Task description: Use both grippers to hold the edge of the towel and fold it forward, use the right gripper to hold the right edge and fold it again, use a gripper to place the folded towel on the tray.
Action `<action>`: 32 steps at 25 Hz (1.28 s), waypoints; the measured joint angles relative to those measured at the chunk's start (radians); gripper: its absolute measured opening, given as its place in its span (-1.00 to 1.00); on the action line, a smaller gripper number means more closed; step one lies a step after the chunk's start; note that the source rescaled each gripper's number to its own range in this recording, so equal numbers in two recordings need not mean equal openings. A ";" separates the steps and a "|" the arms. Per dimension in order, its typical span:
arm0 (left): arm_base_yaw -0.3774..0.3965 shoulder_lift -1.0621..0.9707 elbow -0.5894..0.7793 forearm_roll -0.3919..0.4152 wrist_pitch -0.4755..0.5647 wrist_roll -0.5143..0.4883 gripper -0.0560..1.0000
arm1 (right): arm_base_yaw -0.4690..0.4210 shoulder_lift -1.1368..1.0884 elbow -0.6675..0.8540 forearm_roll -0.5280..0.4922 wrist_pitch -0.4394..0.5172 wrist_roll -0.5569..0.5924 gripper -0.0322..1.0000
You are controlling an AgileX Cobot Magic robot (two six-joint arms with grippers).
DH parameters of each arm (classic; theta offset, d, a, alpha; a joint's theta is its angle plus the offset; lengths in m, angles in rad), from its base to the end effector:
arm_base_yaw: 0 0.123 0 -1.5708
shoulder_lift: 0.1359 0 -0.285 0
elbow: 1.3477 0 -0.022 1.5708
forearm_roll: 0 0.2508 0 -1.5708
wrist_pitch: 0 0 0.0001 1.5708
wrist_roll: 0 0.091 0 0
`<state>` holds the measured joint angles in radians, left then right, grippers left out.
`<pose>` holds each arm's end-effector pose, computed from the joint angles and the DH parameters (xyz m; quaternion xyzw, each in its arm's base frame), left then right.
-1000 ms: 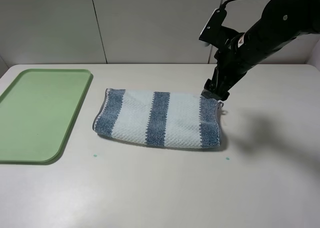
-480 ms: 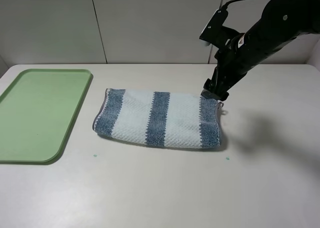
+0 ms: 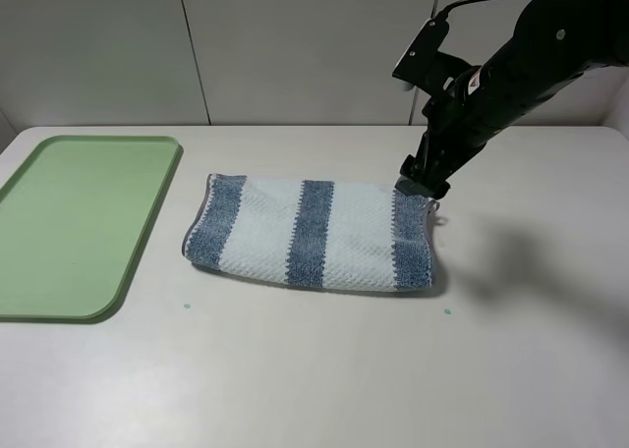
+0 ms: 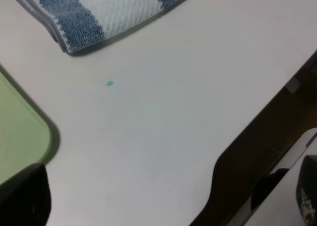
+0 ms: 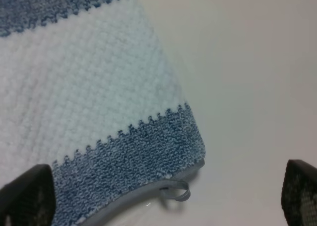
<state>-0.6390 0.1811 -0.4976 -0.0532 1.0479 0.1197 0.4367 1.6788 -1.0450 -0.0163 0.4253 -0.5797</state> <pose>0.0166 -0.0176 0.2760 0.3297 0.8313 -0.1404 0.4249 0.3136 0.1457 0.2128 -0.4703 0.8317 -0.0265 0.2938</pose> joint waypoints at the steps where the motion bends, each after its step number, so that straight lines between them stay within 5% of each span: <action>1: 0.000 0.000 0.000 0.000 0.000 0.000 1.00 | 0.000 0.000 0.000 0.000 0.000 0.000 1.00; 7: 0.069 0.000 0.000 0.000 0.000 0.000 1.00 | 0.000 0.000 0.000 0.000 0.000 0.001 1.00; 19: 0.525 -0.058 0.000 0.000 0.000 0.000 1.00 | 0.000 0.000 0.000 0.000 0.003 0.047 1.00; 32: 0.558 -0.188 -0.001 0.000 -0.002 0.000 1.00 | 0.000 0.000 0.000 0.000 0.000 0.145 1.00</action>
<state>-0.0811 -0.0072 -0.4989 -0.0532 1.0462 0.1197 0.4367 1.6788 -1.0450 -0.0163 0.4253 -0.4345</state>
